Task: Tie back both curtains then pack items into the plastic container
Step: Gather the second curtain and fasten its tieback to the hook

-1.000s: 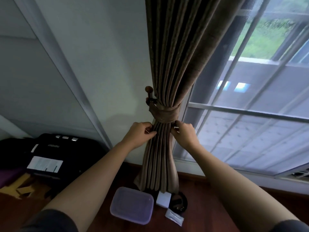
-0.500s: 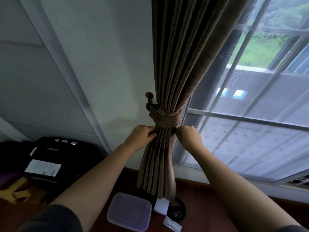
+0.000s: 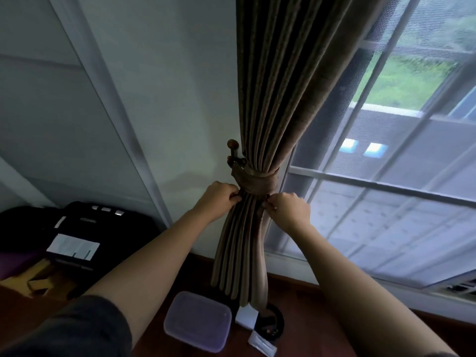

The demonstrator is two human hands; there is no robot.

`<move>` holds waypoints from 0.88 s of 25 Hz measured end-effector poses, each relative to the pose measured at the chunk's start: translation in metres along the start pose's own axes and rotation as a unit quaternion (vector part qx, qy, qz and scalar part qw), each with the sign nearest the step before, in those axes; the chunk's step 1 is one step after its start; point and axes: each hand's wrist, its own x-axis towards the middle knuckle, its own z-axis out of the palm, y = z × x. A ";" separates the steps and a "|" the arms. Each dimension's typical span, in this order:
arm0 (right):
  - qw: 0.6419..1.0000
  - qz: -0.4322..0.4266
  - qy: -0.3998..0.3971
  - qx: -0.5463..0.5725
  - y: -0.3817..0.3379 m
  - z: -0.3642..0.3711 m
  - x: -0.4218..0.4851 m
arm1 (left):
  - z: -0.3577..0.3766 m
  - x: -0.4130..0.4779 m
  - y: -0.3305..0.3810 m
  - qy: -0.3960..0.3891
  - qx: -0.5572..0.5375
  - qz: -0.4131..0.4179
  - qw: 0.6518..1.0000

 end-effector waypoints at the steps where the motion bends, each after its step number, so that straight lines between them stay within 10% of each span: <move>1: 1.000 -0.009 -0.004 0.010 0.003 0.001 0.002 | 0.000 -0.003 0.001 0.013 -0.009 -0.004 1.000; 8: 0.994 -0.066 -0.055 0.074 0.028 0.030 -0.021 | 0.018 -0.052 0.012 0.180 -0.048 -0.134 0.973; 22: 0.986 -0.098 -0.015 0.138 -0.002 0.023 -0.144 | 0.036 -0.169 0.038 0.073 0.086 -0.143 0.983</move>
